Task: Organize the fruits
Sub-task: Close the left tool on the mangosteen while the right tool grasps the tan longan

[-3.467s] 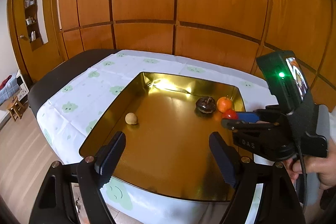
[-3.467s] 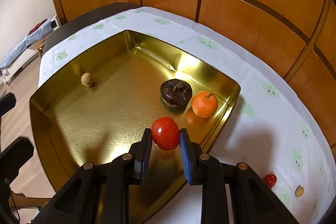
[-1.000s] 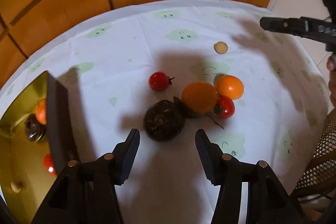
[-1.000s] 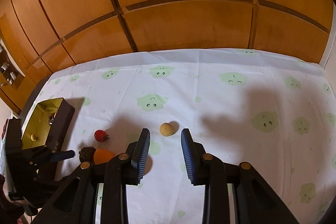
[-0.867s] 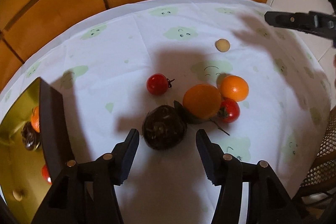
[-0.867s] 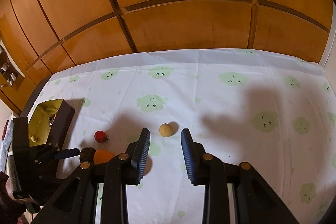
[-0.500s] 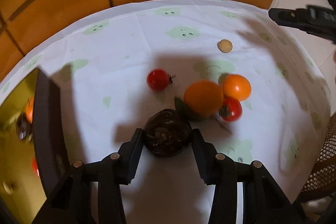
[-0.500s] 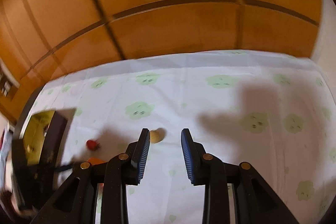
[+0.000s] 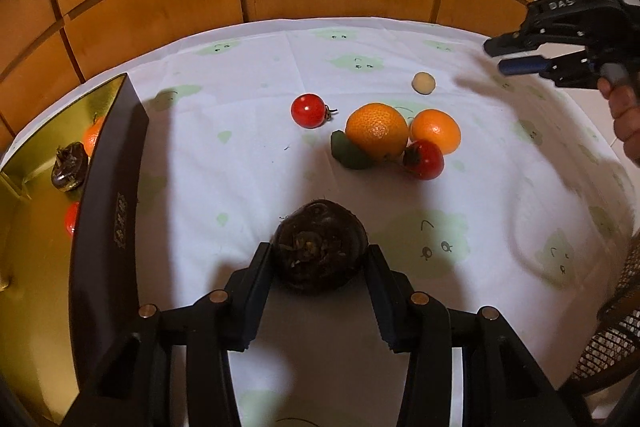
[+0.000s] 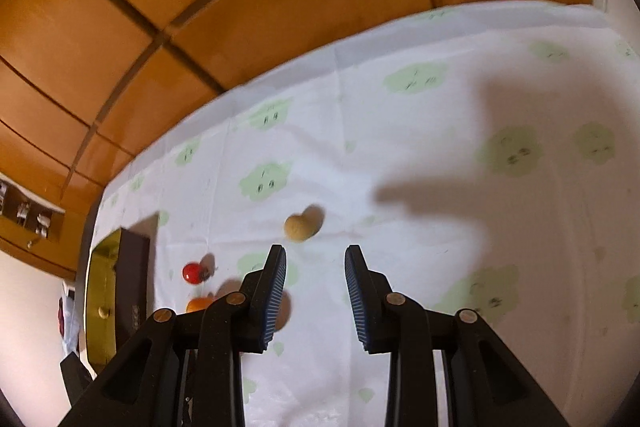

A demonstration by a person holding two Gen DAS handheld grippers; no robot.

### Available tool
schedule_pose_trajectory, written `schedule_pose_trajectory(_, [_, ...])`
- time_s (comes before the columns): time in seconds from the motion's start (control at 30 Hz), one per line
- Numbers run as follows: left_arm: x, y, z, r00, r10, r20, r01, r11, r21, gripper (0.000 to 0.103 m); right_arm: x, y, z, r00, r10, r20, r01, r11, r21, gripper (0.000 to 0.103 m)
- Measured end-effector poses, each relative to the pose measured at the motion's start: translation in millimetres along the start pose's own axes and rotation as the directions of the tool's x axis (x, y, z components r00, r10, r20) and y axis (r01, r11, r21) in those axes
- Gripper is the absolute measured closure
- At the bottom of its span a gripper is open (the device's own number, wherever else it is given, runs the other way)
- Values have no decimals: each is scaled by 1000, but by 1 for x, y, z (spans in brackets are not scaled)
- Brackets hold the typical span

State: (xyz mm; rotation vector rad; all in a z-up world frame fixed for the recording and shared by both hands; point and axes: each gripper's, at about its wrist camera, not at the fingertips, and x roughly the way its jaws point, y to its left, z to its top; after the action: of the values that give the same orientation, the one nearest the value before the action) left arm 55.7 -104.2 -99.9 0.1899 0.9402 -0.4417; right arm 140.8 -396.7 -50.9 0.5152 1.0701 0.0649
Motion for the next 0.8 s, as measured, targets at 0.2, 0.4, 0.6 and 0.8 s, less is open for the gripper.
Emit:
schedule_pose_trajectory(0.2, [-1, 0, -3, 1000, 2, 18, -2, 1000, -1, 56, 27, 19, 10, 999, -22, -50, 22, 1000, -6, 72])
schedule_pose_trajectory(0.4, [-2, 2, -3, 1000, -5, 23, 6, 1000, -8, 56, 55, 34, 26, 993, -89, -73, 86, 995, -48, 72])
schedule_pose_trajectory(0.6, [-1, 3, -4, 1000, -9, 28, 10, 1000, -15, 56, 76, 41, 28, 982, -158, -100, 149, 984, -93, 71])
schedule_pose_trajectory(0.8, [-1, 2, -4, 1000, -5, 31, 6, 1000, -18, 56, 90, 41, 25, 969, -217, -115, 201, 970, -137, 79])
